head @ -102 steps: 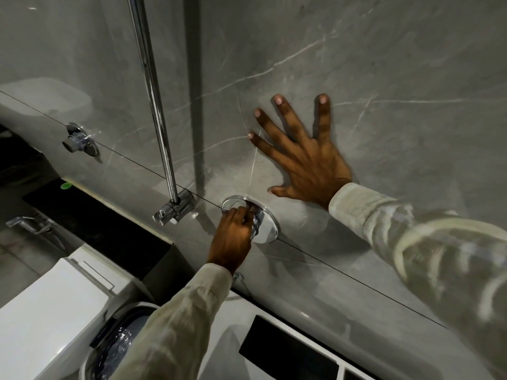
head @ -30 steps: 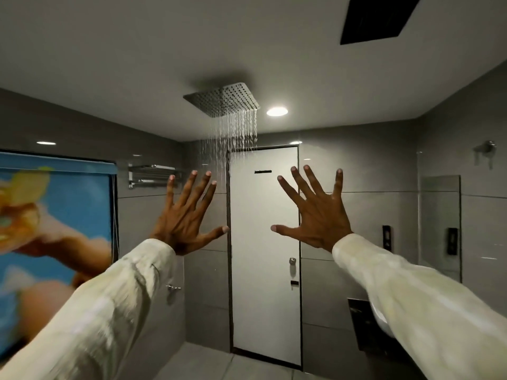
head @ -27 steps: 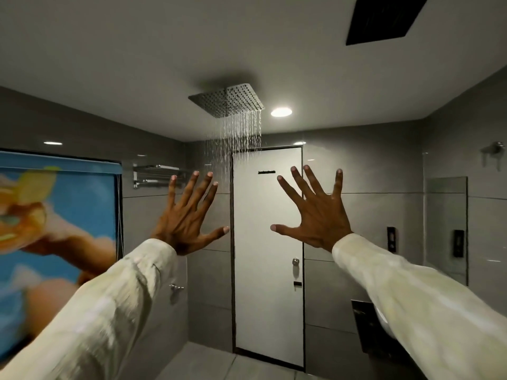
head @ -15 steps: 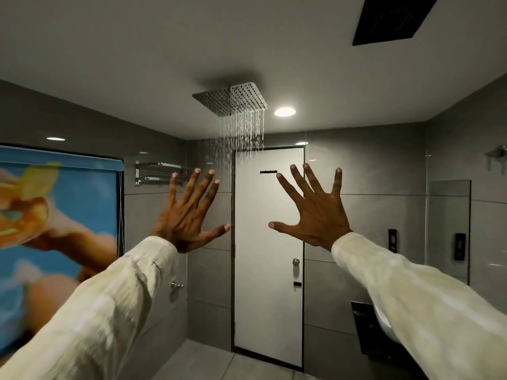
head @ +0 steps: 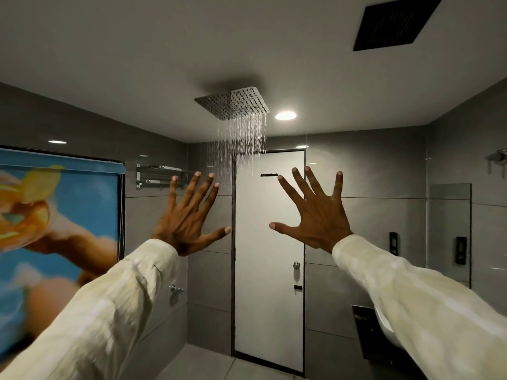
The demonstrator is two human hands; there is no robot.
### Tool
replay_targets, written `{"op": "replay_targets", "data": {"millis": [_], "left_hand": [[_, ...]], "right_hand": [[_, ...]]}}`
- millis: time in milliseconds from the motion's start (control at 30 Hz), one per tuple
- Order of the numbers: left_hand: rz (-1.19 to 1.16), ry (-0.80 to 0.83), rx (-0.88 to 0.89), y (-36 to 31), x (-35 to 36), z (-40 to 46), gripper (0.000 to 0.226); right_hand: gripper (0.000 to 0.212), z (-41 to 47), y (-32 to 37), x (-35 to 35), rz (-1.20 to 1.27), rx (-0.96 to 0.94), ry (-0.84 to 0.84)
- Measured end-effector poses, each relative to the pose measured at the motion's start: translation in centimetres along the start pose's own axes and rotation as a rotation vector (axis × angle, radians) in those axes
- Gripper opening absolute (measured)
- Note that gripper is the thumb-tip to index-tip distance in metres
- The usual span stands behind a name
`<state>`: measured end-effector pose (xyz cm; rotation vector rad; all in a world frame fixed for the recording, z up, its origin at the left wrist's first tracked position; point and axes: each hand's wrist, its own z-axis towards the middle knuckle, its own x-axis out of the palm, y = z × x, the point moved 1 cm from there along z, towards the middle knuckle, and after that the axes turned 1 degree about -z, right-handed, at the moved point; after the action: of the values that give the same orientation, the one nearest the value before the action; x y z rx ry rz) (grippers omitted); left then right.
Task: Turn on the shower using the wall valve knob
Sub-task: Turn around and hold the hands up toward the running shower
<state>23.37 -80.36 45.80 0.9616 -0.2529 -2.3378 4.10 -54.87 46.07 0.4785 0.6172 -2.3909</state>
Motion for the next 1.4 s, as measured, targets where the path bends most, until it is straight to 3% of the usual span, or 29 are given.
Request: {"op": "replay_targets", "data": {"millis": [1400], "left_hand": [[-0.018, 0.006, -0.005, 0.5, 0.6, -0.3, 0.110]], "right_hand": [[0.112, -0.1, 1.7, -1.0, 0.074, 0.036, 0.053]]}}
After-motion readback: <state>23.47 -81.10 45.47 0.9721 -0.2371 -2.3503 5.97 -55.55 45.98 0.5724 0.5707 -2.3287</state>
